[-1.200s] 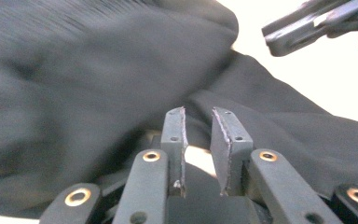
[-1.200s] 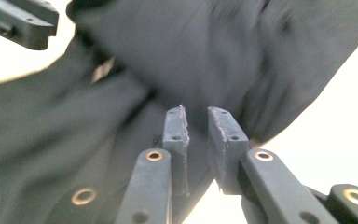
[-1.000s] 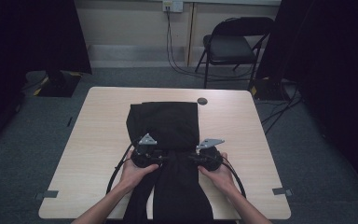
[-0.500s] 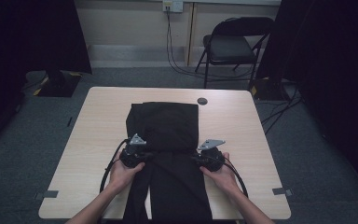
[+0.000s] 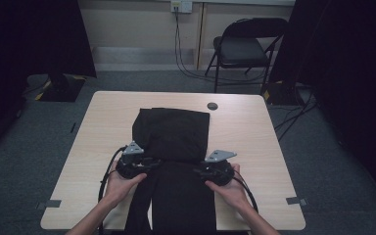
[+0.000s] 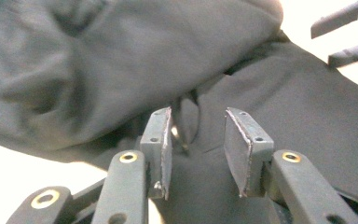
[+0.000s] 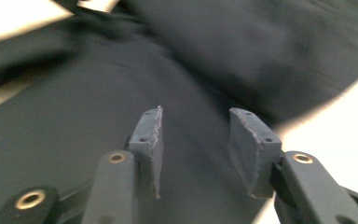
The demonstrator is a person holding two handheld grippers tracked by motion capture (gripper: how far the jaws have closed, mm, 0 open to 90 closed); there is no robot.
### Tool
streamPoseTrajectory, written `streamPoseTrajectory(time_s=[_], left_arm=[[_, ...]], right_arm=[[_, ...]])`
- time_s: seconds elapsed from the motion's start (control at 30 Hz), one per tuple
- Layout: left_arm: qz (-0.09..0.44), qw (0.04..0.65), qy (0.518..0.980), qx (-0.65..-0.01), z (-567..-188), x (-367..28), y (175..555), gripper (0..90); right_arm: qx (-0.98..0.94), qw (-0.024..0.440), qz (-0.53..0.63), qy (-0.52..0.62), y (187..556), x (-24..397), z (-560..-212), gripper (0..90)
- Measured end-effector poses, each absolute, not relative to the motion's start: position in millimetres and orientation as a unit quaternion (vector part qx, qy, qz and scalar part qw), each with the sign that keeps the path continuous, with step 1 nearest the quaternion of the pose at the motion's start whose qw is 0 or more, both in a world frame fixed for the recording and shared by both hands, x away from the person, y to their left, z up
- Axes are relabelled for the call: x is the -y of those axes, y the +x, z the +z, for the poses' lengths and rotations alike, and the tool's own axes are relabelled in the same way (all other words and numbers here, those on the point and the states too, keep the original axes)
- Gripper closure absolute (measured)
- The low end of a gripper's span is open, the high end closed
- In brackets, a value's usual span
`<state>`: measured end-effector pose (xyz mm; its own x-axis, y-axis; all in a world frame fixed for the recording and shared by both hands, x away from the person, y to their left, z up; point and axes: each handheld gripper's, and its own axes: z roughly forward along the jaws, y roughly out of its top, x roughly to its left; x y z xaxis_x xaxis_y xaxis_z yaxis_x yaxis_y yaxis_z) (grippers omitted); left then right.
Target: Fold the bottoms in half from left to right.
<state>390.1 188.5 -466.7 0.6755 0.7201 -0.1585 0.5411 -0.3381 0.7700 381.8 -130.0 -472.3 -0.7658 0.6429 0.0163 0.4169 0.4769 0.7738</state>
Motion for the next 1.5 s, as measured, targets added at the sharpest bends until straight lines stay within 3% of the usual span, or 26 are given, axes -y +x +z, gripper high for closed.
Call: streamPoseTrajectory(time_s=[0.2,0.4,0.5,0.6,0.7,0.77,0.8,0.87,1.03,1.2,1.33,1.5], left_arm=[[0.121,0.425,0.783,-0.437,-473,-218,400,69.1],[0.126,0.419,0.777,-0.453,-478,-227,405,69.1],[0.129,0.415,0.777,-0.455,-479,-228,406,68.8],[0.129,0.414,0.778,-0.454,-480,-228,406,68.8],[0.132,0.405,0.785,-0.450,-481,-226,407,68.7],[0.131,0.407,0.784,-0.450,-481,-225,407,68.4],[0.131,0.408,0.783,-0.450,-480,-225,407,68.4],[0.133,0.407,0.783,-0.451,-481,-227,407,68.3],[0.137,0.402,0.776,-0.467,-482,-232,408,66.4],[0.135,0.388,0.782,-0.468,-485,-230,409,65.6],[0.134,0.367,0.797,-0.460,-491,-222,410,64.1],[0.130,0.363,0.809,-0.444,-492,-212,409,62.7]], right_arm=[[-0.870,0.071,0.429,0.232,352,49,-469,41.8],[-0.884,0.028,0.424,0.194,345,-2,-480,33.6],[-0.887,0.034,0.417,0.197,345,-15,-490,33.1],[-0.886,0.035,0.419,0.197,345,-19,-493,35.4],[-0.889,0.055,0.405,0.205,347,-25,-496,55.5],[-0.891,0.063,0.400,0.205,349,-26,-498,67.4],[-0.890,0.061,0.404,0.203,349,-25,-498,81.0],[-0.884,0.055,0.416,0.206,350,-23,-495,88.3],[-0.858,0.037,0.462,0.220,354,-9,-467,88.9],[-0.828,0.054,0.496,0.255,374,35,-431,88.9],[-0.833,0.071,0.469,0.286,391,75,-440,87.8],[-0.851,0.087,0.412,0.313,386,106,-468,72.6]])
